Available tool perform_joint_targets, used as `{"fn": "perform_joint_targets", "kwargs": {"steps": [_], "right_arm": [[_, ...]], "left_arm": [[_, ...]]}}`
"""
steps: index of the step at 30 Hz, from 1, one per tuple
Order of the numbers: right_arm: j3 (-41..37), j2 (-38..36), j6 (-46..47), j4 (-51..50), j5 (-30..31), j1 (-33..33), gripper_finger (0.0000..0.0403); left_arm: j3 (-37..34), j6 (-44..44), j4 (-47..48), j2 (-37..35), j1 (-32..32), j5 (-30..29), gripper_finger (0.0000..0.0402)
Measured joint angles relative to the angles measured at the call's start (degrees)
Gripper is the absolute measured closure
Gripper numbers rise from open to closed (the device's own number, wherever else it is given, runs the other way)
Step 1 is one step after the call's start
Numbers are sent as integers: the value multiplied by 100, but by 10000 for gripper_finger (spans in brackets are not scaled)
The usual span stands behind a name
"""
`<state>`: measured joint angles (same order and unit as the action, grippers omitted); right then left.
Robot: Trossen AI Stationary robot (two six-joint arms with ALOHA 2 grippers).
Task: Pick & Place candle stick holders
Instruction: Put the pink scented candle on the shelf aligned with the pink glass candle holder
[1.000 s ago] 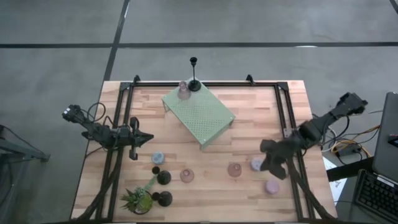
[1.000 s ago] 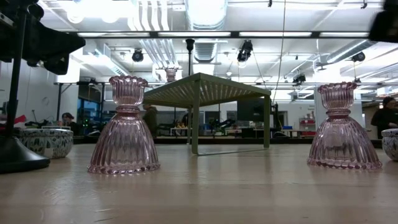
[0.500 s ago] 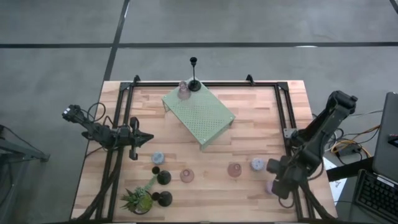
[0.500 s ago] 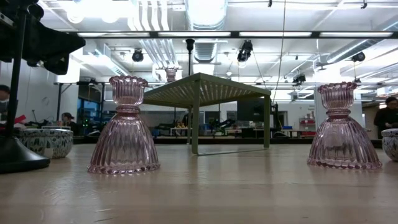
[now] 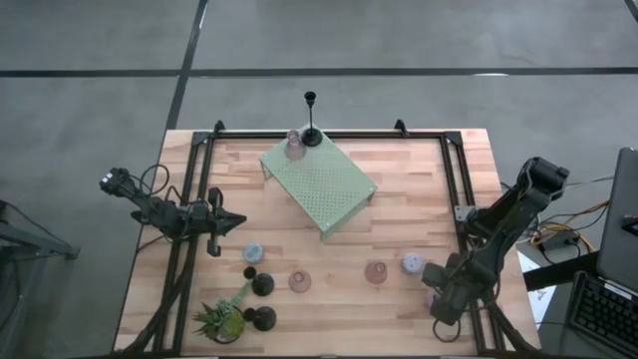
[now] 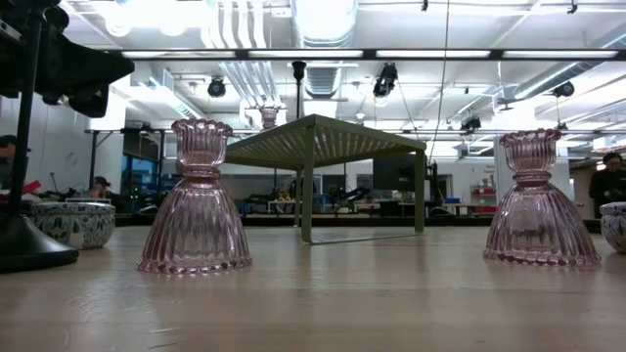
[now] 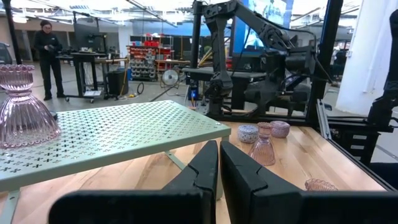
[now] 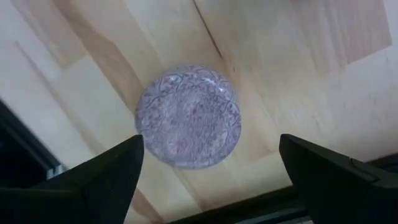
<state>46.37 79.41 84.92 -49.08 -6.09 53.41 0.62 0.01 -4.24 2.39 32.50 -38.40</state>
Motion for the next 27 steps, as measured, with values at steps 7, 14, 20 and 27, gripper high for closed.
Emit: {"fn": "perform_joint_targets", "kwargs": {"steps": [7, 14, 20, 27], "right_arm": [[0, 337, -164, 429, -14, 0, 34], [0, 539, -315, 448, 7, -2, 34], [-2, 518, -540, 422, -43, -10, 34], [-2, 143, -362, 324, -85, -16, 34]], "left_arm": [[0, 0, 0, 0, 1, -1, 381], [0, 0, -1, 0, -1, 0, 381], [0, -1, 0, 2, 0, 0, 381], [0, 0, 0, 0, -1, 0, 381]]}}
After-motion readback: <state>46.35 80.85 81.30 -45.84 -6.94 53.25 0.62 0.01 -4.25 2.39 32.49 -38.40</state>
